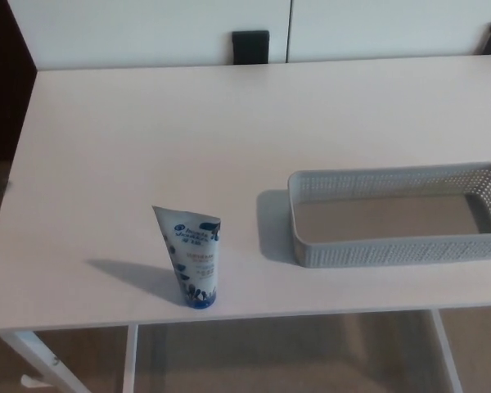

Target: The robot walks towards a table in front, picks a shampoo with left hand and puts it in a small grey container

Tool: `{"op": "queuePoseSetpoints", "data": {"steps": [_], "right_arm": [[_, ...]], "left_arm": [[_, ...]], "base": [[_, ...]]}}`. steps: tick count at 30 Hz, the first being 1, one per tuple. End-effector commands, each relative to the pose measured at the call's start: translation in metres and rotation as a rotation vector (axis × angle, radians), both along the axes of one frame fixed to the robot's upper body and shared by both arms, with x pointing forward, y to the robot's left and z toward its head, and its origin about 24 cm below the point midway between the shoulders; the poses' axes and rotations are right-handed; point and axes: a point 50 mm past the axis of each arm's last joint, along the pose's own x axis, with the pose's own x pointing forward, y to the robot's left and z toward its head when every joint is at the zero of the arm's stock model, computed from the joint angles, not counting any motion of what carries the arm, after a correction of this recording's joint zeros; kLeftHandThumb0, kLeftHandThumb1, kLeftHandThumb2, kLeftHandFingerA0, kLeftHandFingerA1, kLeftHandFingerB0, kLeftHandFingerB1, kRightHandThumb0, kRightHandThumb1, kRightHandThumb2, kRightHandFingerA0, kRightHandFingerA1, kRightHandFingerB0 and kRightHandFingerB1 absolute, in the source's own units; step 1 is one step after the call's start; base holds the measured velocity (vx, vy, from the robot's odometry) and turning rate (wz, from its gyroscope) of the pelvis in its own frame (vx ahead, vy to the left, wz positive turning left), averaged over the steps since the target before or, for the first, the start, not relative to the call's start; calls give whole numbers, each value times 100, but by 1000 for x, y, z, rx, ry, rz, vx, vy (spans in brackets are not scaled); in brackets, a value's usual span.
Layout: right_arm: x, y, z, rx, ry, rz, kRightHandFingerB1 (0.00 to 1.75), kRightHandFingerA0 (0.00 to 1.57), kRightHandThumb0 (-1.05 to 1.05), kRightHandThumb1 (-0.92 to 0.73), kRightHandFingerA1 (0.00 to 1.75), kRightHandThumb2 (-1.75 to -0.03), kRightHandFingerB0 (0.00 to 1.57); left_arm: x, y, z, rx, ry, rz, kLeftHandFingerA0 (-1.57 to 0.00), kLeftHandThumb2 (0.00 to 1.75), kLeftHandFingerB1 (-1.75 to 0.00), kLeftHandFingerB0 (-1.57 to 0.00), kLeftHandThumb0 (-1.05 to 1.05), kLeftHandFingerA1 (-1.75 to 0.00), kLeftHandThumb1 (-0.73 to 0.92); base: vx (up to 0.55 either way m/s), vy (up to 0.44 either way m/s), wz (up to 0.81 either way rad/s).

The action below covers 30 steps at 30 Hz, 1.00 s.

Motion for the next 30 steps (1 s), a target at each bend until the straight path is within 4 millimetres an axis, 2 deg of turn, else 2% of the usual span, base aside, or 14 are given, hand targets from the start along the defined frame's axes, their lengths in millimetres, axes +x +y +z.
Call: {"op": "queuePoseSetpoints", "data": {"steps": [1, 5, 9, 14, 17, 20, 23, 26, 30], "right_arm": [[-5, -3, 0, -11, 9, -9, 40, 69, -30, -69, 45, -61, 57], [-6, -3, -1, -13, 15, -8, 40, 69, -28, -70, 44, -61, 56], [-4, -1, -1, -13, 13, -1, 41, 70, -29, -68, 45, -60, 58], [-4, -2, 0, 1, 6, -20, 41, 71, -29, -68, 45, -60, 58], [-5, -2, -1, -2, 9, -12, 40, 69, -29, -67, 45, -60, 57], [-5, -2, -1, -10, 15, -1, 40, 70, -29, -67, 44, -60, 57], [-5, -2, -1, -12, 17, 2, 40, 70, -29, -68, 44, -60, 57], [-5, -2, -1, -20, 20, 10, 40, 71, -30, -67, 45, -60, 57], [-5, -2, -1, -9, 14, -6, 40, 69, -29, -68, 44, -60, 57]], "left_arm": [[9, -18, -19, 21, 132, 0, -7, 59, -25, -10, -24, -33, 47], [13, -27, -30, 14, 188, -12, -7, 58, -26, -10, -21, -32, 45], [13, -29, -41, 28, 220, -33, -6, 57, -20, -10, -21, -31, 49], [14, -32, -52, 55, 260, -41, -9, 56, -23, -8, -20, -29, 49], [13, -33, -59, 67, 278, -51, -9, 59, -22, -8, -26, -27, 45], [11, -34, -63, 94, 291, -71, -9, 54, -26, -8, -23, -30, 48], [10, -36, -66, 96, 297, -85, -6, 58, -22, -9, -27, -30, 48], [8, -41, -71, 85, 325, -110, -10, 55, -26, -9, -21, -29, 47], [3, -48, -78, 129, 335, -156, -11, 56, -24, -10, -24, -30, 48]], "base": [[0, 0, 0], [0, 0, 0], [0, 0, 0], [0, 0, 0], [0, 0, 0], [0, 0, 0], [0, 0, 0], [0, 0, 0], [0, 0, 0]]}}
